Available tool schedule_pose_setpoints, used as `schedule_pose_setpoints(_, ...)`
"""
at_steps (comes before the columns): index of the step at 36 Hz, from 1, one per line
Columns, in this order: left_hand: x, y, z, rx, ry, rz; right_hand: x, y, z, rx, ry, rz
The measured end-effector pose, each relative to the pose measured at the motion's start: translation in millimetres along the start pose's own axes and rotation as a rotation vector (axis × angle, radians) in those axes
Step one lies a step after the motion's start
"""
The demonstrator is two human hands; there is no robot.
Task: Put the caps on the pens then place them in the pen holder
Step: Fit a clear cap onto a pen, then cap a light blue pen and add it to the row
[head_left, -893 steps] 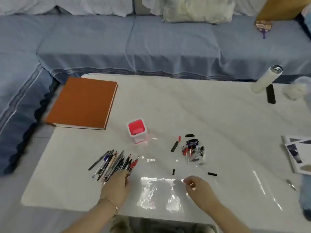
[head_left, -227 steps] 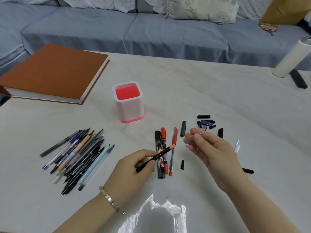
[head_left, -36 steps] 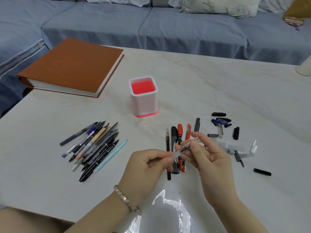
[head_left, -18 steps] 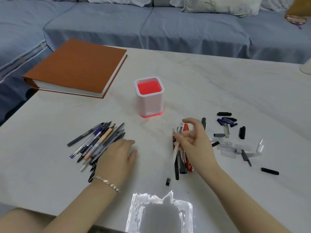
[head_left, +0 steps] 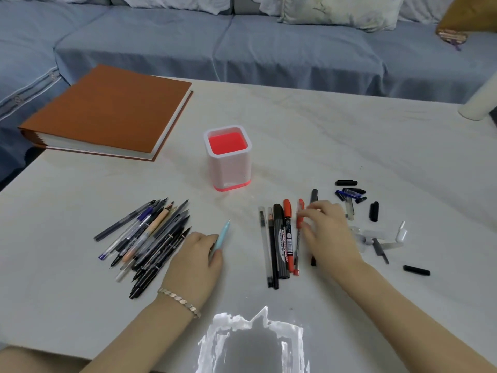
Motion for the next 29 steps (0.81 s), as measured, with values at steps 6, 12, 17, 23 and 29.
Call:
schedule_pose_setpoints(6,4,-5,21,-0.257,-0.069,-0.012,-2,22,44,-0.204,-0.080,-0.263)
schedule_pose_setpoints(12,1,0,38,-0.388,-0.059,-0.062,0,22,50,-0.278,-0.066,-0.229)
schedule_pose_setpoints(17,-3,1,45,-0.506,-0.020,-0.094,-5,23,51,0.021,-0.017,-0.047)
schedule_pose_setpoints(23,-5,1,54,-0.696,-0.022,-0.148,-25,43,25,0.966,-0.139,0.074)
schedule_pose_setpoints(29,-12,4,68,-0.786,-0.074,-0.229,-46,48,-1,1.589,-0.176,-0.057)
Point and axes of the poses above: each hand's wrist, its own x-axis towards the middle knuckle, its own y-axis out of the back of the hand, z = x × y, the point moved 1 cm from there along x, towards the middle knuckle, and after that the axes turned 14 degrees about -z, right-handed, at the moved point
